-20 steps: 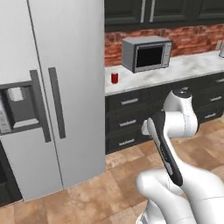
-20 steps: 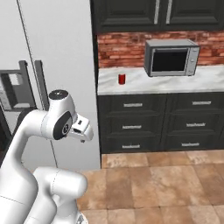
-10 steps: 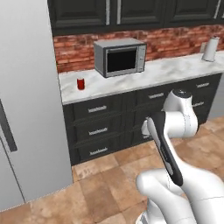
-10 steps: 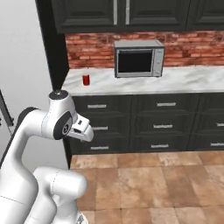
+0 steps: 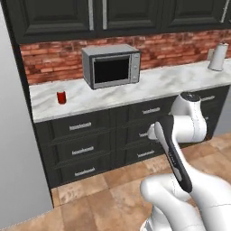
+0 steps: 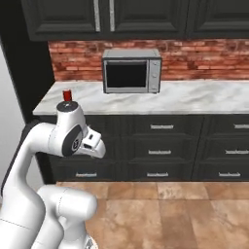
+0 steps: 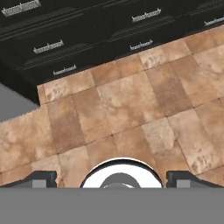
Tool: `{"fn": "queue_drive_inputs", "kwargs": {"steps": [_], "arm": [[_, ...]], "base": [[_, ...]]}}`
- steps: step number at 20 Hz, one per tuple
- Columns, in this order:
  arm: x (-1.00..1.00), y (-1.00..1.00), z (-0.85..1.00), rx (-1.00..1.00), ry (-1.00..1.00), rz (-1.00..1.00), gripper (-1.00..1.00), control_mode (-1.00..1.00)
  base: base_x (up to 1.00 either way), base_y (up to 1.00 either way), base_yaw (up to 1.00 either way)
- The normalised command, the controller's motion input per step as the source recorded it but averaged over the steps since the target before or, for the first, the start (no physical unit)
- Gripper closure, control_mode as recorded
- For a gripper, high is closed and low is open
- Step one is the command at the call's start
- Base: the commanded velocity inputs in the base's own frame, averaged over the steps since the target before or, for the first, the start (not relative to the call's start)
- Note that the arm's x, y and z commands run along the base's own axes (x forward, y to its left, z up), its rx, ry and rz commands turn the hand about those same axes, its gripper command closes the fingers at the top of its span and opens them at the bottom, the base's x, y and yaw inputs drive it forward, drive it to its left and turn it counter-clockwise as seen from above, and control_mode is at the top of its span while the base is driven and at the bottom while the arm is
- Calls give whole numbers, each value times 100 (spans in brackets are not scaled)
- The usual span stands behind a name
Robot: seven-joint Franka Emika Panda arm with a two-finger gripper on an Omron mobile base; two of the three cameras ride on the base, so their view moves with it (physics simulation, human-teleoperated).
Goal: Four empty soda cans are scattered around the kitchen. Gather all the cans and cluster them next to the stove for recycling.
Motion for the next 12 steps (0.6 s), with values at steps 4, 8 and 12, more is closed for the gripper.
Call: {"fn": "queue_drive_inputs", "kwargs": {"steps": [4, 8, 12], "arm": [[0, 0, 0, 0, 0, 0, -100, 100], [0, 0, 0, 0, 0, 0, -100, 100], [0, 0, 0, 0, 0, 0, -100, 100]], "base": [[100, 0, 13], [100, 5, 6], [96, 0, 3]]}}
